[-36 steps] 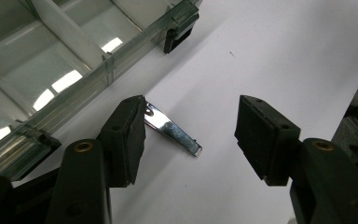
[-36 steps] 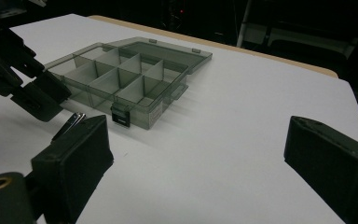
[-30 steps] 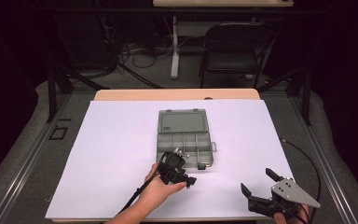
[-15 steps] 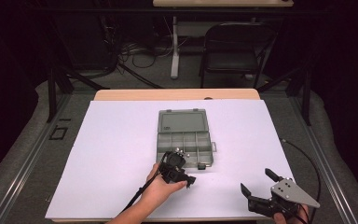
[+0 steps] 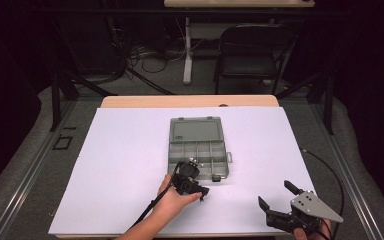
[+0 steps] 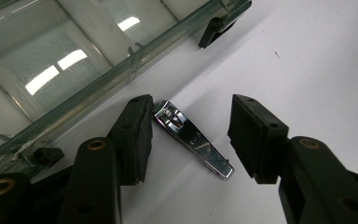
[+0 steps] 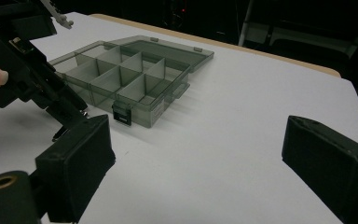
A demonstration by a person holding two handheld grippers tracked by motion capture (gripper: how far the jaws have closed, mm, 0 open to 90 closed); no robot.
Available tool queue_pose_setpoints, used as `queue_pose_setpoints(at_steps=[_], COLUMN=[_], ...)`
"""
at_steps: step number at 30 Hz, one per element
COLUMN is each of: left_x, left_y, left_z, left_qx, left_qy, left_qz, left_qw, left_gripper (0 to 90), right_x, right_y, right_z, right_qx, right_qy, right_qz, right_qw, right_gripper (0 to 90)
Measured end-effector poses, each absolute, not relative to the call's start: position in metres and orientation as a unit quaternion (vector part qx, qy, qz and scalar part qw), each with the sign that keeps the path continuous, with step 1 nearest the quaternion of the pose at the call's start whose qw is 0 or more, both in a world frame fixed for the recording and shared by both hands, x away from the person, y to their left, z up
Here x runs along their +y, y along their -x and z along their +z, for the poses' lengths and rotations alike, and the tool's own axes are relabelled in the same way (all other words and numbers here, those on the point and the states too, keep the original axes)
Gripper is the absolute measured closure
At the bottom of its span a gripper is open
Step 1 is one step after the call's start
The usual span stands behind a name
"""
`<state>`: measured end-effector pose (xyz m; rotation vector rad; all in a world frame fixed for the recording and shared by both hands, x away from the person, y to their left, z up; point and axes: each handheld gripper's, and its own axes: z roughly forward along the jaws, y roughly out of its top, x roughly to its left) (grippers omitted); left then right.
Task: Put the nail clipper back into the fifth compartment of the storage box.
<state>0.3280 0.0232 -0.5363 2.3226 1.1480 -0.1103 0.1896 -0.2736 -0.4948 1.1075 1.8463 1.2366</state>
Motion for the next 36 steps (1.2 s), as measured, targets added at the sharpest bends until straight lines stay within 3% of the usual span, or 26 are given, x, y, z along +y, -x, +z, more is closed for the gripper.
queue_pose_setpoints(at_steps=[24,27,36], left_x=[0.018,0.017,0.008], left_y=[-0.336,-0.335,-0.331], left_z=[-0.533,-0.533,-0.531], left_qx=[0.443,0.438,0.411], left_qy=[-0.866,-0.871,-0.891], left_qz=[-0.029,-0.021,0.019], left_qw=[0.229,0.223,0.194], left_gripper=[67.8,73.3,78.7], right_x=[-0.274,-0.274,-0.272], right_y=[-0.191,-0.191,-0.192], right_z=[-0.497,-0.497,-0.498], right_qx=[0.708,0.710,0.710], right_qy=[-0.423,-0.424,-0.424], right_qz=[0.468,0.466,0.467], right_qw=[0.317,0.315,0.313], right_gripper=[11.8,12.1,13.4])
